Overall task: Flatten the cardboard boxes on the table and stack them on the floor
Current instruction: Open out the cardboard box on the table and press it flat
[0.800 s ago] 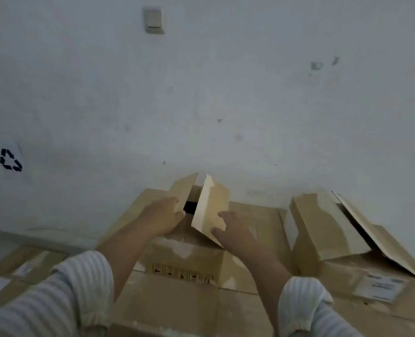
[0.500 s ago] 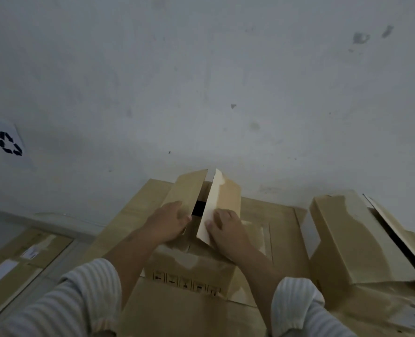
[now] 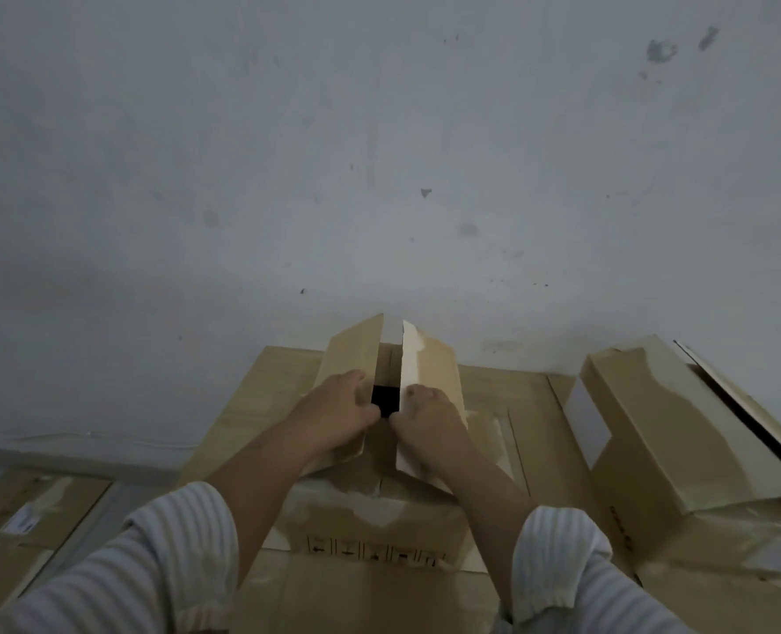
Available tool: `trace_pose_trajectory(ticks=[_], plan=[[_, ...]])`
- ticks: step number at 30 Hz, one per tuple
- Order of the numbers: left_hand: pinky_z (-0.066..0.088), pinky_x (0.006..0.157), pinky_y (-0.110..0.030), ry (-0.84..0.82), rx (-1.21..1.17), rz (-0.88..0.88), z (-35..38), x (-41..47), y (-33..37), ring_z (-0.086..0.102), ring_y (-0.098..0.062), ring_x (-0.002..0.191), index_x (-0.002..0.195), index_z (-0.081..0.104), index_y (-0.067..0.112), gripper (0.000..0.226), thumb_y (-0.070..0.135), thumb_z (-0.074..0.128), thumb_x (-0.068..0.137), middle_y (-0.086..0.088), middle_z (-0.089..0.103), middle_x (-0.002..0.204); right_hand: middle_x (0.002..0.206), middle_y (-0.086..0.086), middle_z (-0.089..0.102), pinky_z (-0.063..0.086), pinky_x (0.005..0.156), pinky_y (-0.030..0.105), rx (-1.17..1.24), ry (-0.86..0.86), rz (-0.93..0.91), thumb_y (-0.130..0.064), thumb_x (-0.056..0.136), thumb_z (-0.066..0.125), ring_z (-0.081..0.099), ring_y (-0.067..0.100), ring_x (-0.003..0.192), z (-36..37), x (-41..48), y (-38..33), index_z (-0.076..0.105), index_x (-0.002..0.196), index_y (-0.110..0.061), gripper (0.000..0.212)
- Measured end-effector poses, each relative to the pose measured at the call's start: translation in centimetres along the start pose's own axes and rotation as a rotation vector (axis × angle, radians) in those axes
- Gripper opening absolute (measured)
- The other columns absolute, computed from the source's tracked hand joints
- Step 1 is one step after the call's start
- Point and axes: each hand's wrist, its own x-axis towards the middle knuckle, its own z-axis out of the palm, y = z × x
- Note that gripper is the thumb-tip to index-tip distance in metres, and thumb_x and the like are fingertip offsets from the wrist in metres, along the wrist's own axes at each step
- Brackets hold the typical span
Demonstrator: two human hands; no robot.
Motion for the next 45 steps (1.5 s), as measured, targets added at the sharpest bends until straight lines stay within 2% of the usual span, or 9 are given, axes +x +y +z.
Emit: trace_pose_trajectory(ticks=[5,10,15,19,25,33,38,41,45], plan=[[0.042,0.093,-0.032,0.068,0.061,0.024,-4.1,0.4,0.0,0.050,-0.026,0.125,0.145,0.039,0.014,0.054,0.023,0.044,0.092,-0.009,0.047,0.146,0.103,0.012,0.057,0.039,0.059,0.028,0.090,0.053,0.055,-0.018,0.090,0.048,0.053,0.025,0.083,-3.7,-0.6,-0.7,0.055,0.108,-0.005,0.023],[0.038,0.101,-0.032,0.099,0.153,-0.074,-8.0,1.5,-3.0,0.045,-0.030,0.131,0.143,0.043,0.004,0.049,0.006,0.039,0.094,-0.014,0.043,0.148,0.081,0.004,0.055,0.034,0.054,0.023,-0.293,0.124,0.081,-0.003,0.092,0.042,0.055,0.026,0.084,-7.2,0.0,0.8,0.057,0.094,-0.003,0.015],[0.040,0.083,-0.030,0.141,0.174,-0.149,-8.3,1.5,-6.9,0.055,-0.031,0.115,0.133,0.052,0.004,0.042,0.009,0.033,0.097,-0.017,0.056,0.133,0.119,0.013,0.054,0.038,0.077,0.027,-0.543,0.089,0.181,-0.003,0.096,0.039,0.056,0.026,0.109,-7.8,-0.4,3.5,0.053,0.121,0.000,0.029],[0.043,0.097,-0.039,0.110,0.203,-0.223,-7.2,0.9,-8.2,0.050,-0.033,0.122,0.144,0.036,0.005,0.050,0.015,0.035,0.095,-0.017,0.044,0.144,0.159,0.020,0.007,0.012,0.117,0.049,-0.860,-0.013,0.204,-0.019,0.098,0.032,0.007,0.035,0.147,-6.6,-1.2,4.6,0.028,0.148,-0.003,0.052],[0.037,0.104,-0.044,0.121,0.263,-0.266,-6.1,0.0,-7.8,0.034,-0.036,0.137,0.153,0.011,0.007,0.067,0.023,0.039,0.093,-0.010,0.009,0.162,0.160,0.016,0.010,-0.005,0.117,0.054,-0.908,-0.117,0.087,-0.020,0.100,0.023,0.002,0.035,0.148,-3.1,-0.3,4.9,0.020,0.151,-0.005,0.053],[0.036,0.106,-0.044,0.125,0.237,-0.237,-6.5,0.3,-6.1,0.032,-0.034,0.140,0.153,0.015,0.008,0.068,0.030,0.041,0.095,-0.010,0.007,0.163,0.150,0.012,0.038,0.003,0.118,0.051,-0.634,-0.261,-0.013,-0.036,0.102,0.021,0.027,0.030,0.142,-1.3,1.1,4.6,0.024,0.150,-0.009,0.055],[0.039,0.105,-0.043,0.137,0.108,-0.207,-7.1,0.6,-4.9,0.040,-0.033,0.135,0.144,0.036,0.004,0.059,0.030,0.044,0.092,-0.015,0.024,0.157,0.116,0.011,0.060,0.044,0.091,0.035,-0.265,-0.159,-0.037,-0.038,0.101,0.035,0.056,0.025,0.105,-4.0,0.6,3.1,0.058,0.123,-0.008,0.043],[0.047,0.081,-0.034,0.159,0.001,-0.185,-7.4,0.7,-3.8,0.057,-0.030,0.109,0.121,0.056,0.006,0.039,0.027,0.047,0.089,-0.015,0.052,0.132,0.071,0.000,0.050,0.035,0.054,0.024,-0.180,-0.144,-0.031,-0.036,0.099,0.042,0.048,0.013,0.065,-7.2,0.1,2.1,0.054,0.071,-0.016,0.037],[0.044,0.068,-0.029,0.133,0.052,-0.236,-6.5,0.1,-2.0,0.058,-0.023,0.092,0.121,0.054,0.007,0.039,0.028,0.050,0.088,-0.011,0.055,0.125,0.061,-0.003,0.043,0.033,0.054,0.025,-0.168,-0.301,-0.013,-0.027,0.089,0.057,0.039,0.012,0.055,-10.5,-0.5,1.1,0.044,0.057,-0.021,0.035]])
